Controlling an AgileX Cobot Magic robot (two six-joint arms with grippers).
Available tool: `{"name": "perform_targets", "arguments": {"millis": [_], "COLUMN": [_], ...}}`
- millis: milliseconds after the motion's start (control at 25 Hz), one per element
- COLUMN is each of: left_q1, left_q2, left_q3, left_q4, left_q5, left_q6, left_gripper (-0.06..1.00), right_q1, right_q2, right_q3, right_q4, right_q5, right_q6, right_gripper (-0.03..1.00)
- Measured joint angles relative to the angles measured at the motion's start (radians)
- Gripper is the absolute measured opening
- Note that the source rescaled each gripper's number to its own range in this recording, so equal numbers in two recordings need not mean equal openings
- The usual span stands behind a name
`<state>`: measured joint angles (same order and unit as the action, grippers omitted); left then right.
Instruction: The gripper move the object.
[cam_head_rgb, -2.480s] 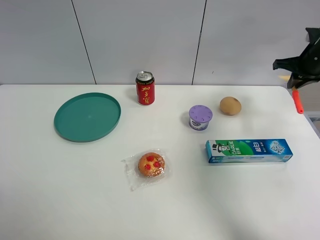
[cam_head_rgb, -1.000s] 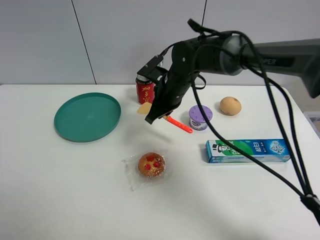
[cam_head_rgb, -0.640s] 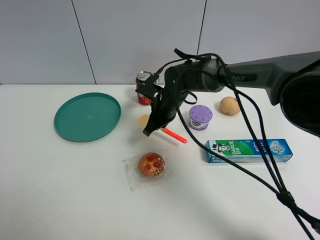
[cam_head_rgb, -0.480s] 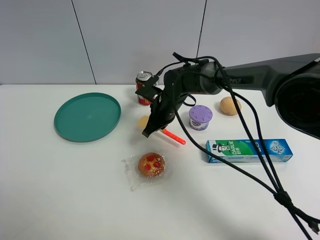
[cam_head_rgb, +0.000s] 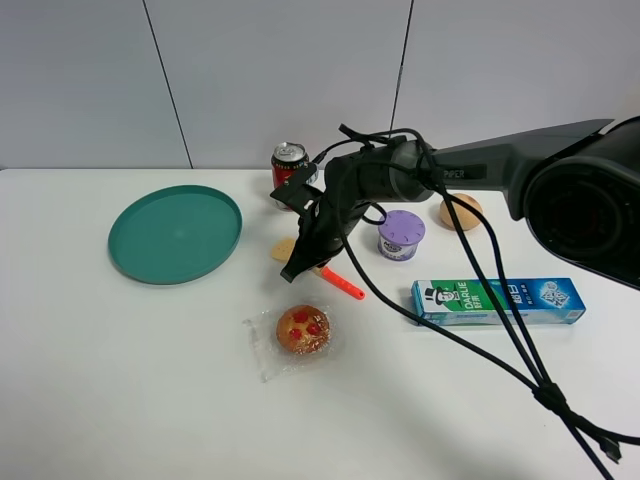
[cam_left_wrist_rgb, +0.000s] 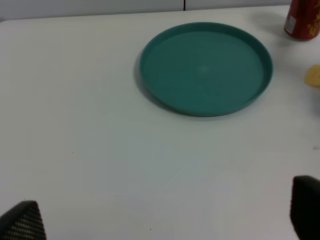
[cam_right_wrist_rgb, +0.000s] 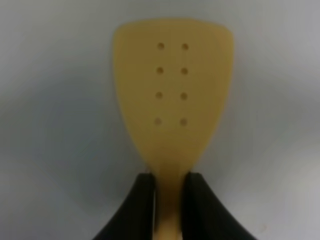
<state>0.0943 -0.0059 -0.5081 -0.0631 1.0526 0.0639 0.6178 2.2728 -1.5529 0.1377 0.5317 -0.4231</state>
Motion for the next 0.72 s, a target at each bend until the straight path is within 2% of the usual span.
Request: {"name": "perform_targets", "arguments": {"millis": [160, 280, 360, 400, 520, 720], "left_q1": [0.0, 0.0, 0.0, 0.0, 0.0, 0.0], "left_q2": [0.0, 0.0, 0.0, 0.0, 0.0, 0.0], "left_q3": [0.0, 0.0, 0.0, 0.0, 0.0, 0.0], "left_q4": [0.0, 0.0, 0.0, 0.0, 0.0, 0.0], "left_q5": [0.0, 0.0, 0.0, 0.0, 0.0, 0.0], "left_q6": [0.0, 0.0, 0.0, 0.0, 0.0, 0.0], "left_gripper": [1.0, 1.0, 1.0, 1.0, 1.0, 1.0], "right_q1": [0.0, 0.0, 0.0, 0.0, 0.0, 0.0], "right_q2": [0.0, -0.005, -0.027, -0.042, -0.087, -0.169], "right_q3": [0.0, 0.0, 0.0, 0.0, 0.0, 0.0], "right_q4": [0.0, -0.004, -0.012, -0.013, -0.025, -0.021], "right_q5": [-0.002, 0.042, 0.043, 0.042, 0.039, 0.112], "right_q6": [0.0, 0.008, 0.027, 0.034, 0.047, 0.056], "right_gripper": [0.03, 0.51, 0.79, 0.88, 0.97, 1.0]}}
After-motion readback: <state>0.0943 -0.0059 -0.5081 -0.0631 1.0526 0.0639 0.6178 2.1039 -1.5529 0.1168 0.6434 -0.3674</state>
